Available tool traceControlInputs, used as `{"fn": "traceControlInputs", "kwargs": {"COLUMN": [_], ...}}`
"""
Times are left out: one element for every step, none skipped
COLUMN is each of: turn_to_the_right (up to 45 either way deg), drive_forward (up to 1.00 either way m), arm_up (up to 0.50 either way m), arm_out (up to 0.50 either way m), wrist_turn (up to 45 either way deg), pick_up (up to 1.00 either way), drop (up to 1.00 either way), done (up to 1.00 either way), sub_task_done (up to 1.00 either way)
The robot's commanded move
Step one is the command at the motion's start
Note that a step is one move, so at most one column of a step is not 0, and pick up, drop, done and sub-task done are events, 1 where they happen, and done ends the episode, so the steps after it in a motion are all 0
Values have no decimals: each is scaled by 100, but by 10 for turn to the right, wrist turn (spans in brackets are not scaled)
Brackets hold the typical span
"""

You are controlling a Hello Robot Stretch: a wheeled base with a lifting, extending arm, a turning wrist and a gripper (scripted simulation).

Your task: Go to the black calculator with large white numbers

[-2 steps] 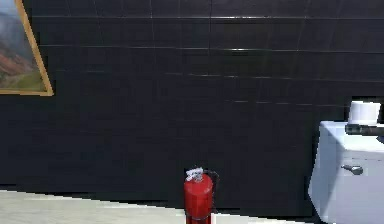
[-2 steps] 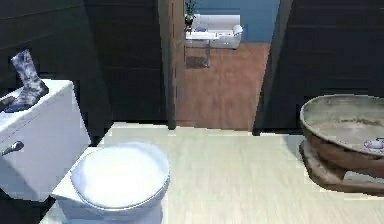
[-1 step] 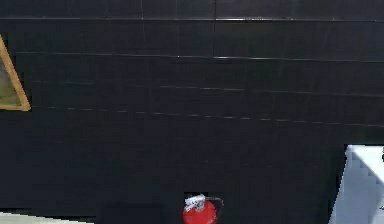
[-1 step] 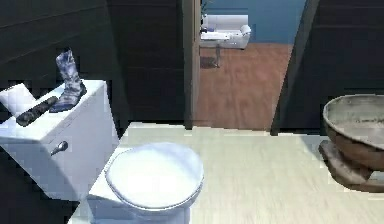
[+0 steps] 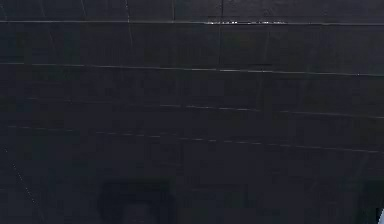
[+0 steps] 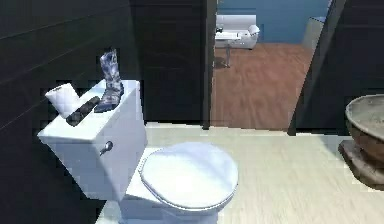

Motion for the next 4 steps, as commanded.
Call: {"fn": "traceControlInputs", "kwargs": {"turn_to_the_right": [-450, -450, -420, -30], "drive_forward": [0, 0, 0, 0], "arm_up": [0, 0, 0, 0], "arm_out": [0, 0, 0, 0], "wrist_turn": [0, 0, 0, 0], "pick_up": [0, 0, 0, 0], "drop": [0, 0, 0, 0], "done": [0, 0, 0, 0], "sub_task_done": [0, 0, 0, 0]}}
